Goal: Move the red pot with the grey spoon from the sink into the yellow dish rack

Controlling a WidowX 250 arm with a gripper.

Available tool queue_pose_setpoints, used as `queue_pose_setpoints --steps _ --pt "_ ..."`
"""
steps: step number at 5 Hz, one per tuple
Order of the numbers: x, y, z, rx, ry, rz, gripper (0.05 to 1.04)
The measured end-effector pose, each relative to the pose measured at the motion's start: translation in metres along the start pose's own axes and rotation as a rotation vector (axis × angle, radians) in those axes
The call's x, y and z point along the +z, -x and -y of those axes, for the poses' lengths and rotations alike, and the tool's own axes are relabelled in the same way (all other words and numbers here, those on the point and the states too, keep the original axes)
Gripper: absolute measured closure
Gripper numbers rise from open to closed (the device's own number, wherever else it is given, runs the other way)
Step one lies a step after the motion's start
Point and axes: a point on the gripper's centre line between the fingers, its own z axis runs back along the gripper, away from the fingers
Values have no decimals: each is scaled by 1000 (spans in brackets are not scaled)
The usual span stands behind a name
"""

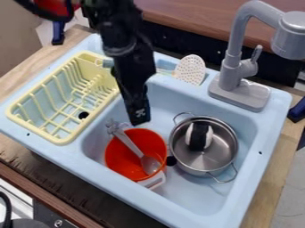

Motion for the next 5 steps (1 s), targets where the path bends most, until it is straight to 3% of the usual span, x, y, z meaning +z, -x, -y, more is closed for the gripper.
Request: queue_pose_setpoints --steps 2,3,4,5 --pt "-15 -5 9 -62 3 -9 83" --pt "-34 -4 16 -61 -3 -40 83" --pt "-39 -7 18 -72 -19 -36 126" --pt "-48 -6 19 -82 -29 -50 395"
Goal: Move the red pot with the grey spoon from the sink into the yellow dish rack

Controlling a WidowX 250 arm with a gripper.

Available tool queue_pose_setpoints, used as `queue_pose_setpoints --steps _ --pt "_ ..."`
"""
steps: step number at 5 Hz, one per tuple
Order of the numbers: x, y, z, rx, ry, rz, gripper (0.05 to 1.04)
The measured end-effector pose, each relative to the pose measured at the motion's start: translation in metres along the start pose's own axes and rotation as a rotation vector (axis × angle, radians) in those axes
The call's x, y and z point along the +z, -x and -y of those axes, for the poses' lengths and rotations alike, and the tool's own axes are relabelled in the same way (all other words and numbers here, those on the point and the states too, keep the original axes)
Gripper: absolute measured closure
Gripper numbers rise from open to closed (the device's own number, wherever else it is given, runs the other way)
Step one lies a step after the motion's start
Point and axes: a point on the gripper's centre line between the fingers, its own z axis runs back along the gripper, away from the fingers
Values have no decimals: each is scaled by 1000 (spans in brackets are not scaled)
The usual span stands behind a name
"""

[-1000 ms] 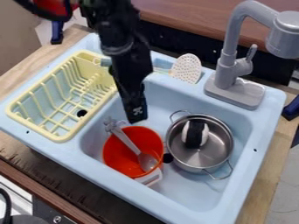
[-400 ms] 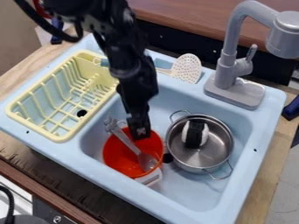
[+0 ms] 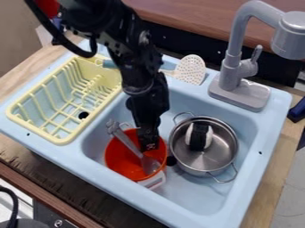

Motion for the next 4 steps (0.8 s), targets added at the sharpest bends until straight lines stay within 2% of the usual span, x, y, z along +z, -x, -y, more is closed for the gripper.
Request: queue_pose_setpoints --steps 1,2,3,4 --pt "-7 3 4 6 26 -24 691" --pt "-10 3 3 -6 0 -39 912" --pt "-3 13 5 -4 102 -75 1019" --pt "5 15 -2 -2 131 -108 1029"
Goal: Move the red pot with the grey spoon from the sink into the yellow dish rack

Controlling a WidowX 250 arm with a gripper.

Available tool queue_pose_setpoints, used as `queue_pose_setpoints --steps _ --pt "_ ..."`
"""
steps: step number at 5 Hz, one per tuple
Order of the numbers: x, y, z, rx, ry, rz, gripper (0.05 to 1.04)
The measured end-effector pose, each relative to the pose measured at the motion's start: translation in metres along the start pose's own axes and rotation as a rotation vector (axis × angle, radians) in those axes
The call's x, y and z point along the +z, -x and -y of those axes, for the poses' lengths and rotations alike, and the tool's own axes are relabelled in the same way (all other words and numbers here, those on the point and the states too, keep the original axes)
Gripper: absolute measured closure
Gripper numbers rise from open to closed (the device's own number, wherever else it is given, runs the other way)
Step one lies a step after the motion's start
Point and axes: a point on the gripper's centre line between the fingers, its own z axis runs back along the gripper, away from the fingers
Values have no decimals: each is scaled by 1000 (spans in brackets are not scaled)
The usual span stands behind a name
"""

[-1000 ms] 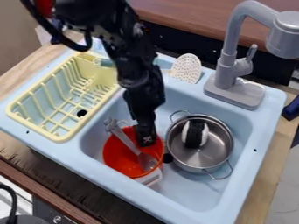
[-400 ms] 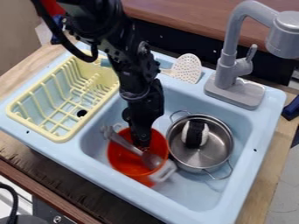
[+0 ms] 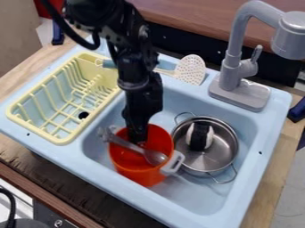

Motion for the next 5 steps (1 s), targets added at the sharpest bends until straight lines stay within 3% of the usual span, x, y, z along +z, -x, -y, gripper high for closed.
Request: queue_pose_setpoints --steps 2,3,5 --pt "31 8 -19 116 16 -5 1029" --pt "48 19 -34 223 -15 22 1029" --pt "66 51 -76 482 -123 44 1029"
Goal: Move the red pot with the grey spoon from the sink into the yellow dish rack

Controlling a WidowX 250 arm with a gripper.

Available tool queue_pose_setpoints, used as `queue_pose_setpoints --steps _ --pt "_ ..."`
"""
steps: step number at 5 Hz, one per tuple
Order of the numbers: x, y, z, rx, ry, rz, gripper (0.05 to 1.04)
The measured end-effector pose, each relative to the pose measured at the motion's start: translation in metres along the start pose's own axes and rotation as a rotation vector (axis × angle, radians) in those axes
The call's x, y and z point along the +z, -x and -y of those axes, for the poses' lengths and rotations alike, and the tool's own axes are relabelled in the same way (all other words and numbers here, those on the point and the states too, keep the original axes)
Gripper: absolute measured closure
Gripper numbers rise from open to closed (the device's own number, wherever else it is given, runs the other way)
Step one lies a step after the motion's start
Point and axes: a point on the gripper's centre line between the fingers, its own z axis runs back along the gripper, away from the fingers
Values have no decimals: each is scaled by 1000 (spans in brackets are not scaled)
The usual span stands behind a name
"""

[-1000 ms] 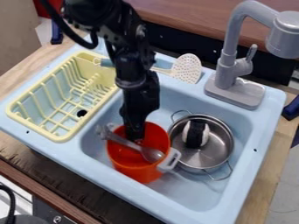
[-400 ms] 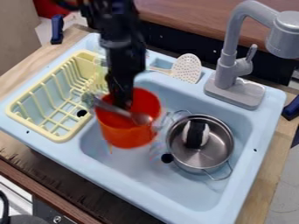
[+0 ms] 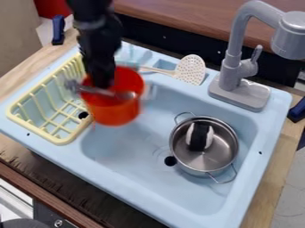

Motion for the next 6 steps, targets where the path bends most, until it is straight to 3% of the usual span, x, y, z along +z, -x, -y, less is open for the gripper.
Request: queue_pose_setpoints --steps 2,4,6 --pt "-3 20 -41 129 -13 -30 1029" --pt "-14 40 -59 259 14 -15 1029" --pt "-23 43 -62 410 15 -7 1029"
